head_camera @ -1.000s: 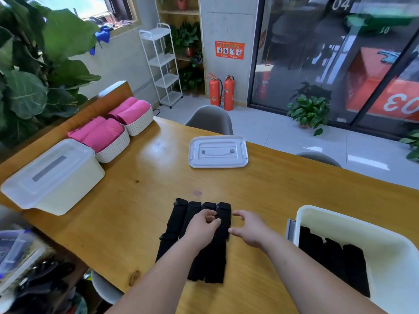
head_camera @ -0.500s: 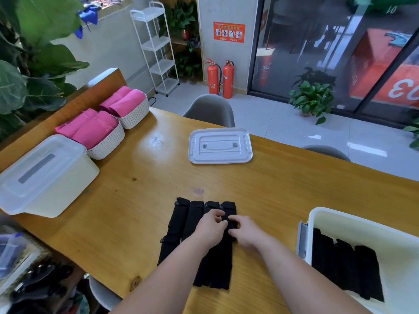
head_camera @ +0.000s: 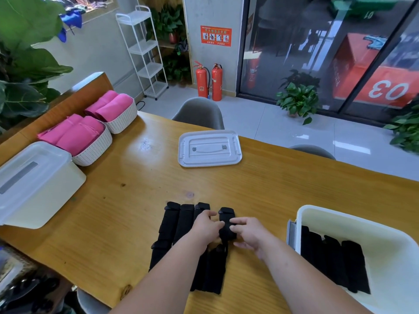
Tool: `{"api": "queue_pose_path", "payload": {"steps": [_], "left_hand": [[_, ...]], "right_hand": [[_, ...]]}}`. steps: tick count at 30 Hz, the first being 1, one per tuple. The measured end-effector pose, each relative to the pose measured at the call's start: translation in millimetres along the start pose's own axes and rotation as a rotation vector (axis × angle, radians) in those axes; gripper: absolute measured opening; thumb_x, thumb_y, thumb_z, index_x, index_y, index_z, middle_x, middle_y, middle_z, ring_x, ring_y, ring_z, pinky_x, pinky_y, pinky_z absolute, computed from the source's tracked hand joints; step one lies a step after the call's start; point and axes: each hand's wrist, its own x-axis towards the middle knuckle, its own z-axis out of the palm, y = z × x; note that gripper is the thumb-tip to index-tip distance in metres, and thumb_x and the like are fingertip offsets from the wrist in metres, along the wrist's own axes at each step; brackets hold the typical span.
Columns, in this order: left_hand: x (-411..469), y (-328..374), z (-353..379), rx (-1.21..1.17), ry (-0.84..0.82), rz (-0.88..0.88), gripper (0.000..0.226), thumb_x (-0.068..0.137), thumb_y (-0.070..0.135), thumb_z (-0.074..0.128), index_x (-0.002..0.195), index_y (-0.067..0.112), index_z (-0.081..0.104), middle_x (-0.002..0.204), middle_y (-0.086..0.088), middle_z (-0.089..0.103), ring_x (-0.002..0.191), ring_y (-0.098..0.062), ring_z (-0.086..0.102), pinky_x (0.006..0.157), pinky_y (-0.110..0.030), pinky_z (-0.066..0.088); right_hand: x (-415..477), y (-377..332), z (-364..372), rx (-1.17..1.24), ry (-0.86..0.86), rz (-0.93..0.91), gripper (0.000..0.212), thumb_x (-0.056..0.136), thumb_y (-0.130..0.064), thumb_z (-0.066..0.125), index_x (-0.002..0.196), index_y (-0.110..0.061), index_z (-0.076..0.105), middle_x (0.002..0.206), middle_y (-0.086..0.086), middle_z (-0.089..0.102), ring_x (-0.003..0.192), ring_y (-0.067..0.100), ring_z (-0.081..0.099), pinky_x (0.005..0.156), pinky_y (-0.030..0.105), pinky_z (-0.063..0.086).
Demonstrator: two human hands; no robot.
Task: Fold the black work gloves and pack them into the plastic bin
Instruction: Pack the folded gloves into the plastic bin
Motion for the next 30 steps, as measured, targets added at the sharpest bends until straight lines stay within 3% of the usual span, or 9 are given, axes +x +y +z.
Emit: {"api": "queue_pose_path", "payload": {"steps": [4,9,12,16,19,23,30], "left_hand": [[-7.0,3.8,2.7,-0.055,-0.014,0.013,0.047,0.098,0.015,0.075,0.142,0.019,0.057,0.108,0.002,0.07,0.096,-0.016,0.073,0.086,-0.033,0.063],[-17.4,14.4,1.1,-0.217,-0.002,0.088,0.045,0.096,0.002,0.075,0.135,0.021,0.063,0.1,0.001,0.081,0.089,-0.018,0.08,0.09,-0.045,0.065],[-27.1,26.9,-2.6,-0.321,-0.028,0.151,0.045,0.094,-0.001,0.074,0.132,0.021,0.064,0.102,0.0,0.082,0.093,-0.023,0.081,0.093,-0.05,0.064],[-43.9,45.2,-4.0,-0.43,-0.097,0.248,0.045,0.096,-0.004,0.072,0.134,0.02,0.063,0.115,-0.01,0.079,0.101,-0.03,0.079,0.095,-0.05,0.063],[-60.3,61.4,2.5,-0.486,-0.164,0.315,0.045,0.097,-0.005,0.071,0.135,0.018,0.064,0.121,-0.013,0.077,0.105,-0.034,0.078,0.095,-0.047,0.062],[-79.5,80.1,24.5,-0.478,-0.251,0.385,0.048,0.097,-0.002,0.073,0.139,0.018,0.063,0.127,-0.015,0.074,0.109,-0.039,0.076,0.102,-0.055,0.059],[-118.7,107.2,89.9,-0.336,-0.294,0.463,0.046,0.096,0.002,0.076,0.133,0.027,0.067,0.125,-0.01,0.073,0.101,-0.028,0.079,0.091,-0.048,0.065]], "right_hand": [[-9.1,-4.0,-5.6,0.034,-0.026,-0.029,0.028,0.101,-0.01,0.069,0.127,-0.021,0.071,0.125,0.004,0.066,0.111,0.017,0.063,0.093,0.042,0.064],[-20.7,-15.7,-12.0,-0.009,-0.01,-0.162,0.027,0.1,-0.012,0.069,0.119,-0.03,0.075,0.125,0.005,0.072,0.105,0.019,0.067,0.087,0.034,0.06],[-30.4,-24.6,-19.8,-0.074,0.062,-0.296,0.03,0.098,-0.02,0.072,0.116,-0.043,0.075,0.128,-0.011,0.069,0.116,0.014,0.065,0.105,0.045,0.056],[-57.4,-45.3,-39.5,-0.031,0.074,-0.412,0.034,0.098,-0.029,0.075,0.12,-0.055,0.07,0.129,-0.015,0.062,0.12,0.01,0.062,0.106,0.044,0.053],[-77.2,-55.9,-58.0,0.099,0.012,-0.469,0.036,0.098,-0.02,0.076,0.121,-0.047,0.072,0.13,-0.003,0.07,0.112,0.013,0.073,0.103,0.042,0.059],[-103.7,-57.7,-85.3,0.192,-0.002,-0.539,0.04,0.097,-0.005,0.076,0.126,-0.032,0.074,0.126,0.002,0.074,0.109,0.018,0.076,0.087,0.036,0.065],[-136.6,-30.4,-145.4,0.194,0.149,-0.579,0.046,0.095,-0.001,0.076,0.126,-0.035,0.075,0.132,-0.005,0.071,0.104,0.017,0.078,0.091,0.041,0.064]]}}
